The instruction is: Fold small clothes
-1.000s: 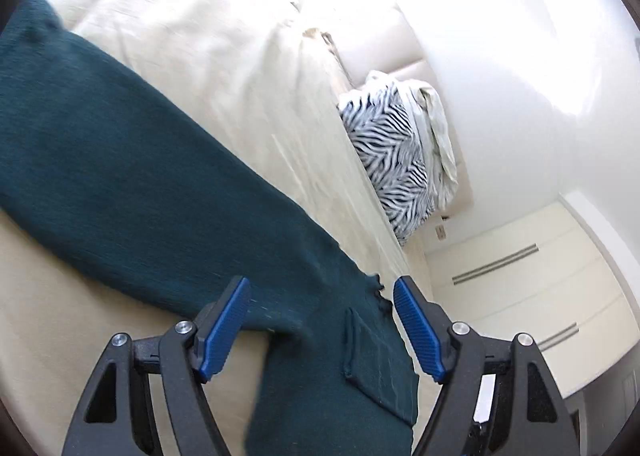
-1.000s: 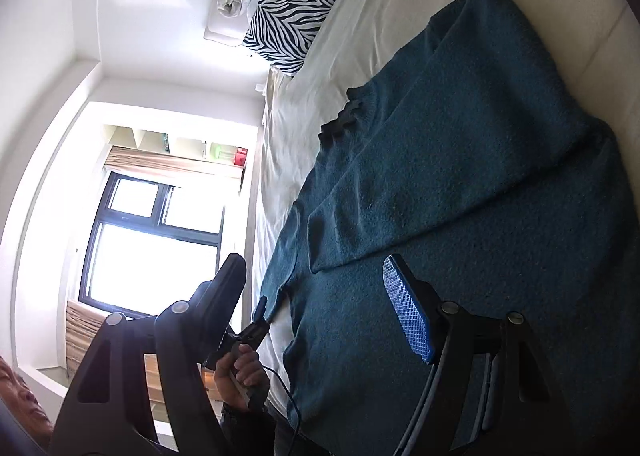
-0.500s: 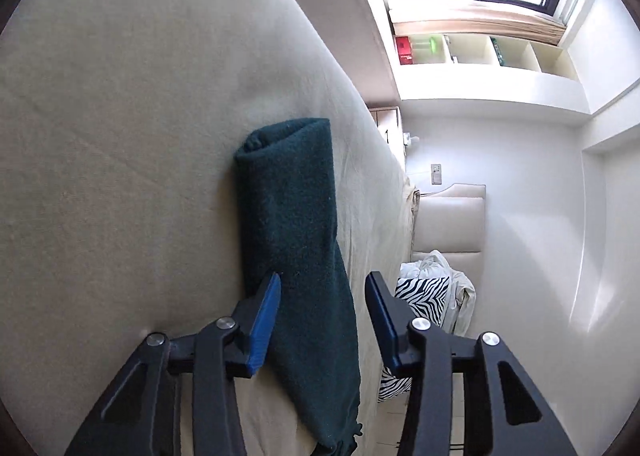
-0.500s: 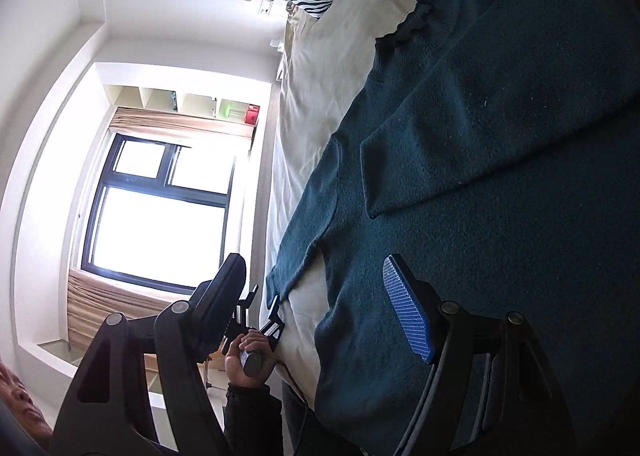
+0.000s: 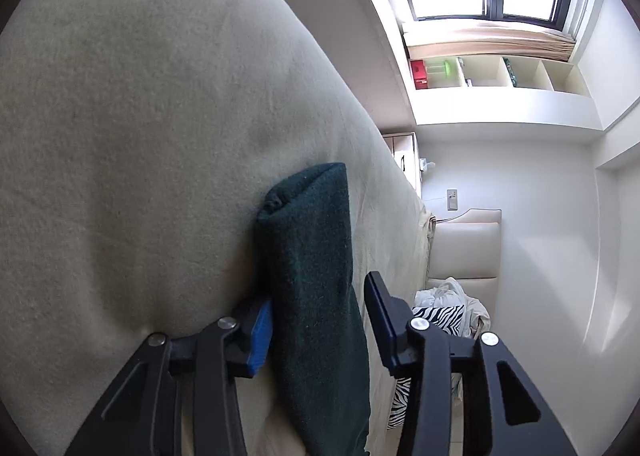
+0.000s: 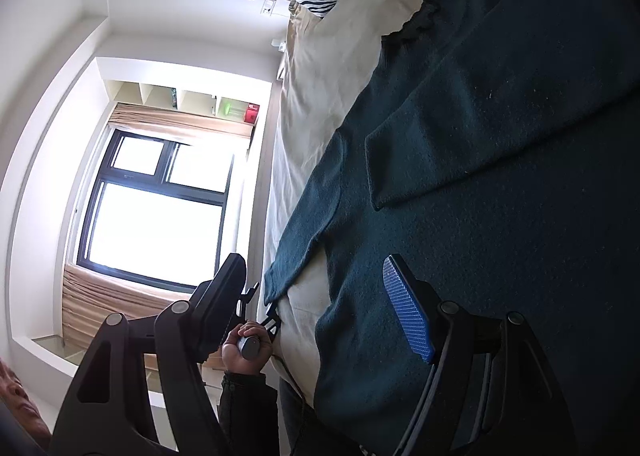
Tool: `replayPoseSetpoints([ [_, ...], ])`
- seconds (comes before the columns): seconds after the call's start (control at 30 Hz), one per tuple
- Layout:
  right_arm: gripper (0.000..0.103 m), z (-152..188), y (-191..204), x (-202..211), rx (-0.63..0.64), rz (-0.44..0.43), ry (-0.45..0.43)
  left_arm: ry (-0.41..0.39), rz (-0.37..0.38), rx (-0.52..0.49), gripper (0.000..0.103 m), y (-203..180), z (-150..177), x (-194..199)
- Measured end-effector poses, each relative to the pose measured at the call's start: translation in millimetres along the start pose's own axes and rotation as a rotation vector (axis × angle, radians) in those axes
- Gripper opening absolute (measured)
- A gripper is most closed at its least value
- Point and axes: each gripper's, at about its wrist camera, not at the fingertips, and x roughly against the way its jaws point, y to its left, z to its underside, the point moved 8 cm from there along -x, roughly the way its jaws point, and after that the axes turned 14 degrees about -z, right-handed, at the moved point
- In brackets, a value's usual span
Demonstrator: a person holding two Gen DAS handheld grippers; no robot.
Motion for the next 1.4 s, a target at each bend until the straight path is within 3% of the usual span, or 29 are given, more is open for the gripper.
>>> replayPoseSetpoints([
  [0.1,0.071,0.5,-1.1,2.7,0.001,0.001,-0.002,0.006,-0.027,0.0,0.014,3.7,-4.3,-8.5],
  [0.2,0.071,-0.1,-5.7,4.7,-0.005,-0.003,-0.007,-0.017,-0.045,-0.068,0.011,-13.2,-0.6,-6.7],
  [0.37,0.071,-4.2,-13.4,13.3,-0.012,-0.006,-0.025,-0.083,-0.028,-0.387,0.009,-82.1,41.4,10.4],
  [0.47,0.071,-8.9,-17.2,20.8,-0.016,-0.011,-0.039,-0.074,0.005,-0.714,0.009,-138.4,117.7,13.7],
  [0.57,0.071,-14.5,-20.9,26.9,-0.023,-0.015,-0.055,-0.066,0.029,-1.12,0.01,-171.8,234.5,14.0],
  [0.67,0.071,-20.5,-24.9,27.5,-0.03,-0.009,-0.063,-0.101,0.02,-1.468,0.01,-161.5,343.6,9.4],
  [0.73,0.071,-24.7,-26.6,24.5,-0.036,-0.006,-0.055,-0.126,0.005,-1.608,0.01,-140.9,391.2,5.9],
  [0.83,0.071,-30.6,-29.1,10.9,-0.06,-0.021,-0.029,-0.19,-0.029,-1.731,0.01,-110.0,426.3,4.7],
  [0.97,0.071,-37.0,-31.5,-28.1,-0.108,-0.063,0.027,-0.287,-0.06,-1.843,0.01,-81.0,432.7,13.8],
  [1.27,0.07,-40.3,-33.5,-120.2,-0.147,-0.049,0.236,-0.397,-0.041,-1.953,0.01,-81.3,446.8,18.3],
  [1.33,0.055,-40.5,-36.3,-131.9,-0.128,-0.025,0.272,-0.393,-0.035,-1.96,0.011,-79.6,448.1,18.3],
  [1.37,0.034,-40.6,-38.5,-135.9,-0.112,-0.001,0.288,-0.393,-0.034,-1.961,0.013,-79.5,448.0,18.4],
  [1.4,0.023,-41.1,-39.9,-137.9,-0.096,0.021,0.297,-0.391,-0.03,-1.961,0.014,-79.5,447.7,19.0],
])
